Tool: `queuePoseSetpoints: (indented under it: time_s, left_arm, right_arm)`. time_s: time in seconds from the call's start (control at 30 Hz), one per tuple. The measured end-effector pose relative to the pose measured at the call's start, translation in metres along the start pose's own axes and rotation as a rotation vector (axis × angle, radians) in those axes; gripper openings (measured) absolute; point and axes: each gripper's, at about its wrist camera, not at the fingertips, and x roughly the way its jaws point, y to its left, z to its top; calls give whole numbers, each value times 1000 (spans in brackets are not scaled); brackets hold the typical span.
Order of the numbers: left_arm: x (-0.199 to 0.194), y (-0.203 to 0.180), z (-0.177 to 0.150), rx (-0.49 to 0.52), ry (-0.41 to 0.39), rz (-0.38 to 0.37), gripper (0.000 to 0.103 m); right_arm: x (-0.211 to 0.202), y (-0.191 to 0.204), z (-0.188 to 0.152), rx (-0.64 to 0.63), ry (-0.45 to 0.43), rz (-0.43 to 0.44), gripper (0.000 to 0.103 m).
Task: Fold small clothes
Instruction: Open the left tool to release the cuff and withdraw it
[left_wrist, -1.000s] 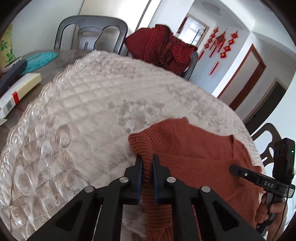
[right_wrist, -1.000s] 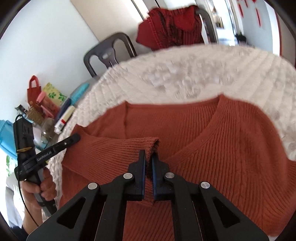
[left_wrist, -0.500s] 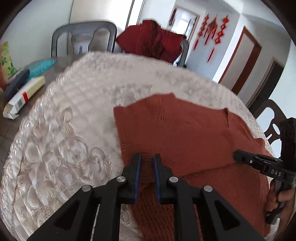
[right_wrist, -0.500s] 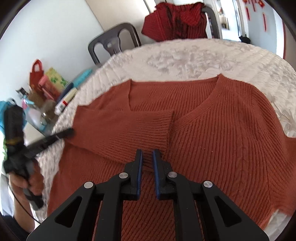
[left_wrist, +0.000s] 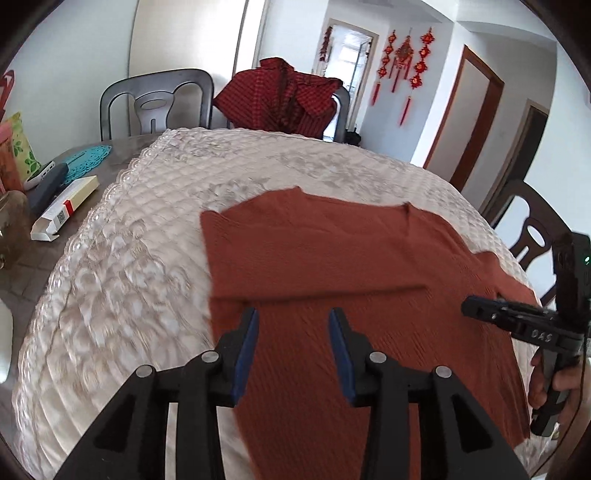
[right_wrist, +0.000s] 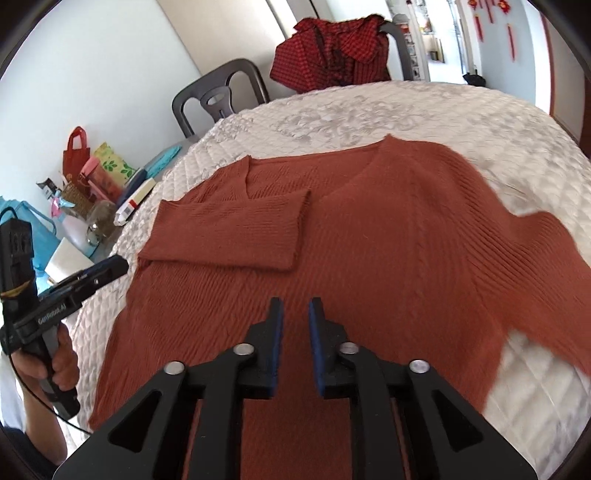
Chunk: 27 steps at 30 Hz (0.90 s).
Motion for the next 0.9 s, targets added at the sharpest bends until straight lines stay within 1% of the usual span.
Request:
queuePoseSetpoints:
  time_s: [0.03, 0.07, 0.17, 0.23, 0.3, 0.33, 0.37, 0.63, 0.77, 0.9]
  left_arm:
    - [-1, -4, -5, 7, 3, 4, 42]
    - [-2, -7, -9, 14, 8, 5, 42]
    - [-2, -14, -21, 28, 29, 9, 42]
    - [2, -14, -30, 29, 58, 23, 42]
    - [9, -8, -39, 16, 103, 50, 42]
    - [5, -9, -43, 28, 80, 56, 42]
    - [3, -9, -45, 34, 86, 58, 42]
    - [-18, -8, -52, 21, 80, 65, 42]
    - [-26, -21, -40, 31, 40, 71, 42]
    - [-24, -39, -27, 41, 11, 68, 43]
  right_arm:
    - [-5, 0, -3, -4, -9, -3, 29]
    - [-14, 0, -9, -13, -26, -8, 29]
    - [-28, -1, -21, -30, -33, -27, 29]
    - [-36, -2, -30, -49, -39, -44, 29]
    - [-39, -5, -40, -57, -30, -69, 29]
    - [-38, -8, -44, -57, -14, -84, 29]
    - [-35, -11, -48, -55, 9, -106, 29]
    - [-52, -21, -70, -46, -7, -110, 29]
    - [-64, -25, -69, -1, -35, -91, 29]
    - [-72, -30, -63, 18, -78, -103, 29]
